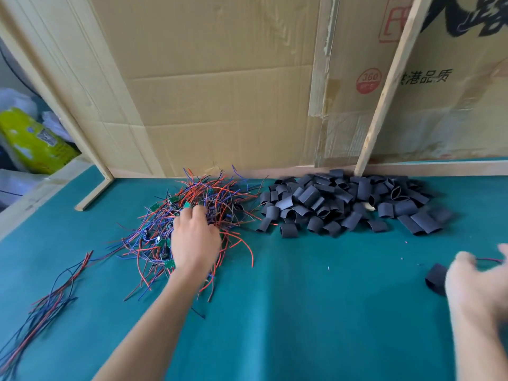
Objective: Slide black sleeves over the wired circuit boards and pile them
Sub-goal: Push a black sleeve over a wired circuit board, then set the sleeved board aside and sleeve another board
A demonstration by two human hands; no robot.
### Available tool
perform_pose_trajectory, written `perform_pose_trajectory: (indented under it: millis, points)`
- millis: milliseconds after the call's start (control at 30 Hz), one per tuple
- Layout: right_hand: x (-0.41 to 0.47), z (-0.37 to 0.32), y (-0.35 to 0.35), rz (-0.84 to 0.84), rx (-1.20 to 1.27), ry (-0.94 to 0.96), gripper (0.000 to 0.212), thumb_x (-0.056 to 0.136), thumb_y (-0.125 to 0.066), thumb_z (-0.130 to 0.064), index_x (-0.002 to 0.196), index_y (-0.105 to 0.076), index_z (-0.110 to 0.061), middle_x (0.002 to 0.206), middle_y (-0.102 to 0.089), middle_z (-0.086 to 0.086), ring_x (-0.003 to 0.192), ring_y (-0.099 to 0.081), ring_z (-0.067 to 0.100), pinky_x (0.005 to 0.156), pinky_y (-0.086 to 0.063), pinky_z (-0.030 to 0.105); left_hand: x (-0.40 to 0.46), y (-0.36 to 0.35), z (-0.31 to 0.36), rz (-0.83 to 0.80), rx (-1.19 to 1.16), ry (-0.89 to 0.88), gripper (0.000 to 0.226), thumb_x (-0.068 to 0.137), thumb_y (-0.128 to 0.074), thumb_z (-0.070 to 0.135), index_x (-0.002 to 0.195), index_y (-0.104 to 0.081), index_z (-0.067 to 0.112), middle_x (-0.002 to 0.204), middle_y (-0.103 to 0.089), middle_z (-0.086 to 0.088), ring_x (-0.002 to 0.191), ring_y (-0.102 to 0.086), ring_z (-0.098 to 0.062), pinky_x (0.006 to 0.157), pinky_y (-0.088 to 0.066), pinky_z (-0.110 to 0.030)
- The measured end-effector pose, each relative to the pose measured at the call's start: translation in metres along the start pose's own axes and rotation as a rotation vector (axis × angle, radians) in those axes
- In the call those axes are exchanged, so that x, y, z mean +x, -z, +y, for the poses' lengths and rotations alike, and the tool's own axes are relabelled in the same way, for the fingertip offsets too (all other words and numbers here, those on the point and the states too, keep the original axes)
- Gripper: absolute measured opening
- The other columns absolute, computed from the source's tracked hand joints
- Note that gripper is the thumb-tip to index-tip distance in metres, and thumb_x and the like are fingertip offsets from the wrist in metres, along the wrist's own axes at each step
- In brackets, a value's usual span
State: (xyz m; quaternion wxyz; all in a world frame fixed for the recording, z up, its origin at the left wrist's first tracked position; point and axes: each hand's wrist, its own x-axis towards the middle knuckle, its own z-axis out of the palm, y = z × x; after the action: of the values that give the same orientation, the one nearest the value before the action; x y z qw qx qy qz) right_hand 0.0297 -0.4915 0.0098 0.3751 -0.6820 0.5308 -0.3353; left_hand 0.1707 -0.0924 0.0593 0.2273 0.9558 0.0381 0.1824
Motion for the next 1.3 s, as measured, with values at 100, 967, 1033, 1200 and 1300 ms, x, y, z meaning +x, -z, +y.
perform_pose_trajectory:
  millis: [100, 967, 1033, 1200, 1300]
  points:
    - [-0.048, -0.029, -0.009, 0.016, 0.091, 0.381, 0.048, 0.076, -0.054, -0.027, 0.118, -0.068, -0.009, 0.116, -0.066, 0.028, 0.109, -0.058, 0.045, 0.098, -0.046, 0.054, 0.013, -0.006, -0.024, -0.034, 0.038, 0.035, 0.038, 0.103, -0.055, 0.022, 0.134, -0.055, 0.001, 0.131, -0.050, -0.023, 0.124, -0.047, -0.042, 0.099, -0.043, -0.050]
    - [-0.127, -0.044, -0.040, -0.489, 0.231, 0.472, 0.021, 0.087, -0.076, -0.014, 0.074, -0.071, -0.030, 0.066, -0.071, -0.015, 0.071, -0.068, 0.004, 0.066, -0.048, 0.011, -0.157, -0.050, 0.073, -0.292, -1.098, 0.195, 0.027, 0.081, -0.081, -0.005, 0.092, -0.077, 0.019, 0.080, -0.074, 0.007, 0.065, -0.063, -0.007, 0.068, -0.054, -0.017]
    - [-0.124, -0.048, -0.039, -0.629, 0.271, 0.400, 0.021, 0.081, -0.079, -0.009, 0.069, -0.071, -0.025, 0.066, -0.072, -0.010, 0.064, -0.068, 0.009, 0.071, -0.057, 0.026, -0.158, -0.051, 0.075, -0.258, -1.076, 0.191, 0.031, 0.082, -0.080, -0.005, 0.093, -0.077, 0.024, 0.086, -0.073, 0.011, 0.064, -0.063, -0.006, 0.067, -0.052, -0.016]
    - [-0.138, -0.050, -0.042, -0.924, 0.430, 0.307, 0.017, 0.070, -0.074, -0.012, 0.060, -0.061, -0.015, 0.062, -0.068, 0.005, 0.058, -0.057, 0.016, 0.055, -0.051, 0.026, -0.160, -0.057, 0.078, -0.237, -1.034, 0.195, 0.035, 0.086, -0.078, 0.002, 0.093, -0.075, 0.037, 0.080, -0.071, 0.012, 0.058, -0.064, -0.008, 0.060, -0.051, -0.018]
    - [-0.138, -0.050, -0.043, -0.951, 0.514, 0.192, 0.019, 0.074, -0.069, -0.010, 0.059, -0.057, -0.012, 0.078, -0.076, 0.004, 0.059, -0.057, 0.015, 0.050, -0.047, 0.023, -0.161, -0.056, 0.078, -0.268, -1.074, 0.205, 0.033, 0.091, -0.074, 0.005, 0.099, -0.075, 0.038, 0.076, -0.070, 0.007, 0.050, -0.066, -0.016, 0.048, -0.046, -0.021]
